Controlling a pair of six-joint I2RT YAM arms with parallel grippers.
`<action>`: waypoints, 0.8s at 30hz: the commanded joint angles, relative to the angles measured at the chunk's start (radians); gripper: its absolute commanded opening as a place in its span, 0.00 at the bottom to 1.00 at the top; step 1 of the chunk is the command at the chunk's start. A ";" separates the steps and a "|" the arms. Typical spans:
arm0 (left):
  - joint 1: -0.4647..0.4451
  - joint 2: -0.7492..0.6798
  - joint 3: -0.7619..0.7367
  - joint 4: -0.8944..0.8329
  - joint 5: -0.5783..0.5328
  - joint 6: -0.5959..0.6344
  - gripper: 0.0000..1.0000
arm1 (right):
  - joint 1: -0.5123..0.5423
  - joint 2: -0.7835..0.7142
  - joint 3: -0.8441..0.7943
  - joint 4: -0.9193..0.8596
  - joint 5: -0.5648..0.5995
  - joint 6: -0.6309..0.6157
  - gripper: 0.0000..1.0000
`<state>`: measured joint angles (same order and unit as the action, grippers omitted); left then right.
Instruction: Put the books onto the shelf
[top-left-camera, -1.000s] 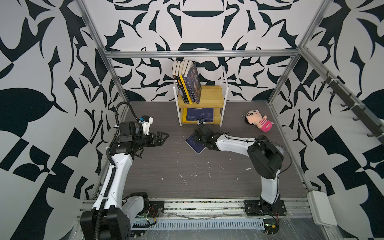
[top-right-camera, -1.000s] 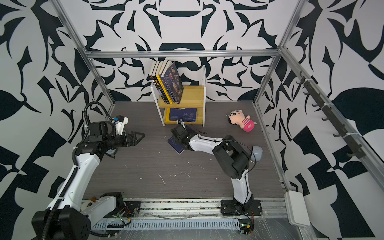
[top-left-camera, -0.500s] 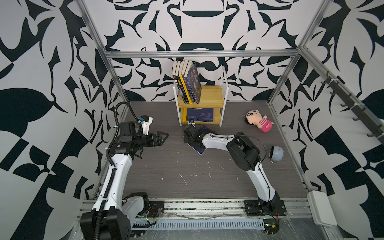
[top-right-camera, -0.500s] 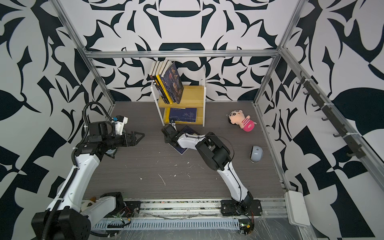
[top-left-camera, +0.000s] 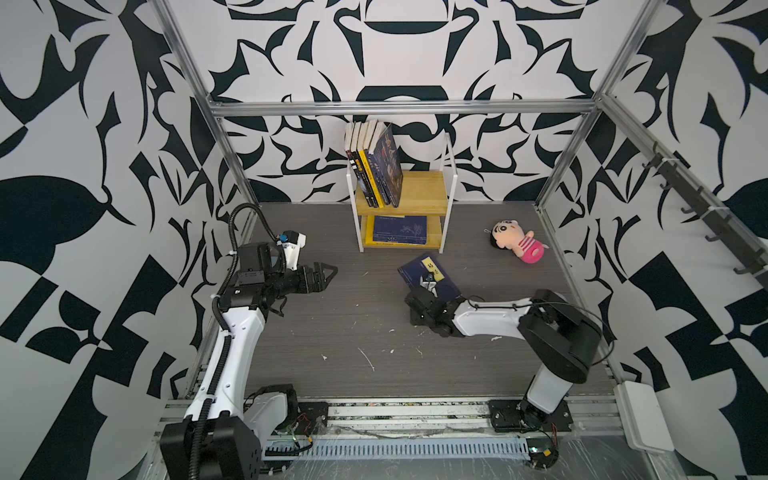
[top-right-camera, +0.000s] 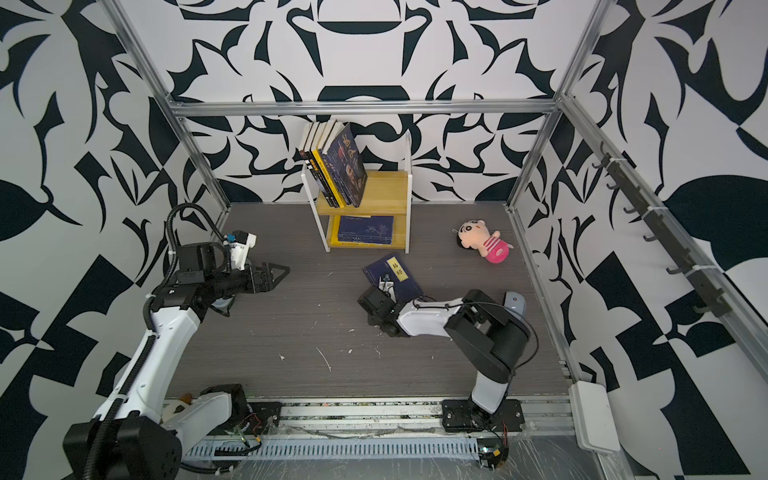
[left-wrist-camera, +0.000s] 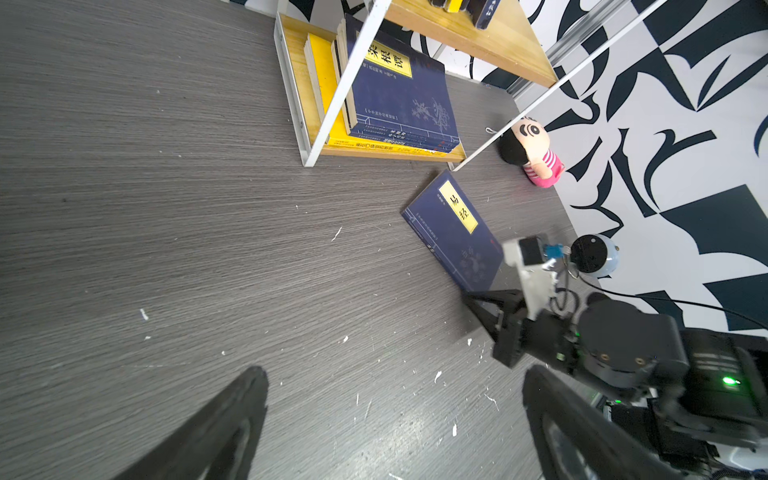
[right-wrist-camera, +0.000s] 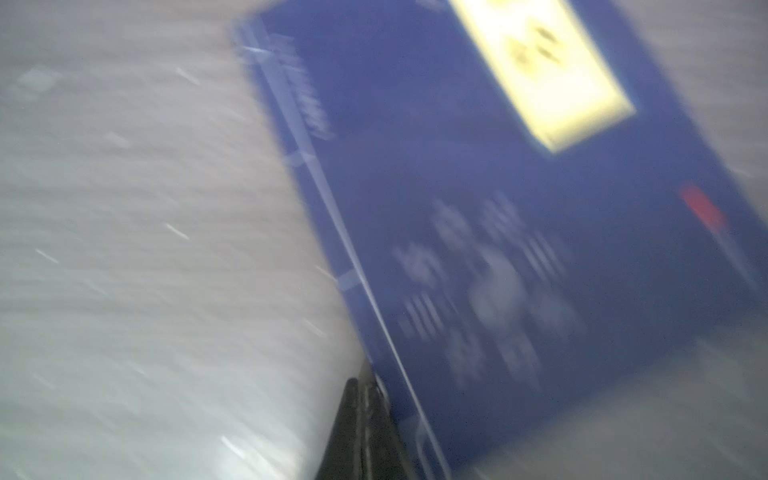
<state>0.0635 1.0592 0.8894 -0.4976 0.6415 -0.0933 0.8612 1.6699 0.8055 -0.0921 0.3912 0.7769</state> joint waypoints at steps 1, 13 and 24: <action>0.003 0.013 -0.013 0.003 0.027 0.008 0.99 | -0.037 -0.175 -0.003 -0.105 0.047 -0.030 0.00; -0.006 -0.003 -0.017 -0.010 0.021 0.052 1.00 | -0.507 -0.067 0.081 0.155 -0.380 -0.251 0.56; -0.009 -0.004 -0.026 -0.014 0.033 0.100 1.00 | -0.527 0.268 0.247 0.275 -0.664 -0.318 0.54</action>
<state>0.0582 1.0660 0.8818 -0.4980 0.6514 -0.0238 0.3099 1.9163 1.0462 0.1410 -0.1463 0.4728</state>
